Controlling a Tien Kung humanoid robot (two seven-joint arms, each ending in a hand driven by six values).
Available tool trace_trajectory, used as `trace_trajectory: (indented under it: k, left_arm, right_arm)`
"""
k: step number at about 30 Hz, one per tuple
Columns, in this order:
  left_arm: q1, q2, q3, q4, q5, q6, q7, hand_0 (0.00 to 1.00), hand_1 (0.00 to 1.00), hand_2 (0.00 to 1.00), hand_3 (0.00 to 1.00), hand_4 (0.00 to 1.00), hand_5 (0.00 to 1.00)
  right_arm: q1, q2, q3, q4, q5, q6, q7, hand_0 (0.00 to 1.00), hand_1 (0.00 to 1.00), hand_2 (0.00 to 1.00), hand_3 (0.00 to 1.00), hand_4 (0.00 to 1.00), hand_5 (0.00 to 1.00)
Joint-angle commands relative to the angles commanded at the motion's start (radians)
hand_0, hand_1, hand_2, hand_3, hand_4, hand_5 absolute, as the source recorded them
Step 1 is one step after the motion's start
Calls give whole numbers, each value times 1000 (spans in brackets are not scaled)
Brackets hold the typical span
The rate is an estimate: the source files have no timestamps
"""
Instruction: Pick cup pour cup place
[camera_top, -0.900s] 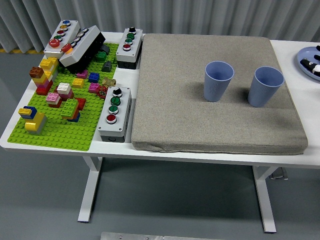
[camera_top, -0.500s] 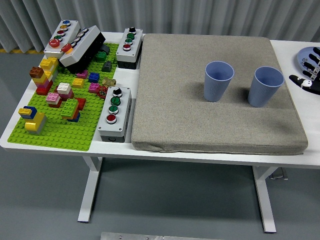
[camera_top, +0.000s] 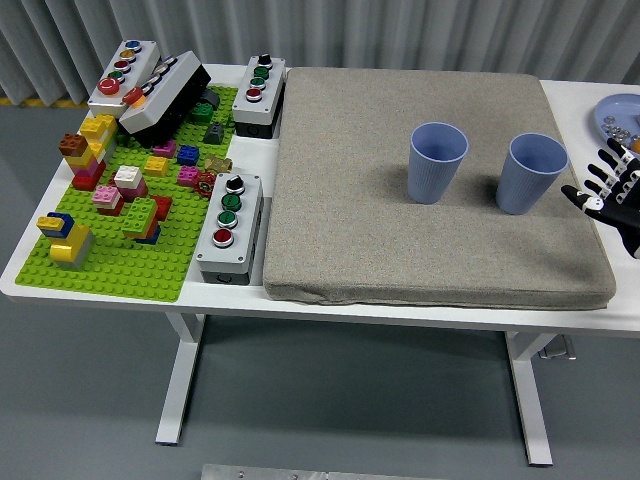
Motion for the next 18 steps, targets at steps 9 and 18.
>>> trace_trajectory:
  k: [9,18]
  left_arm:
    - [-2,2,19,0,-7,-3,1,807,760,811,752,530,998]
    - [-1,2,28,0,-15,-3,1,806,760,811,753,531,998]
  right_arm:
    - [3,11,-38,-46,22,-11,31,953,938,998,998,865,233]
    - [36,21,-88,-131,49,-37,95,970,949,998,998,867,238]
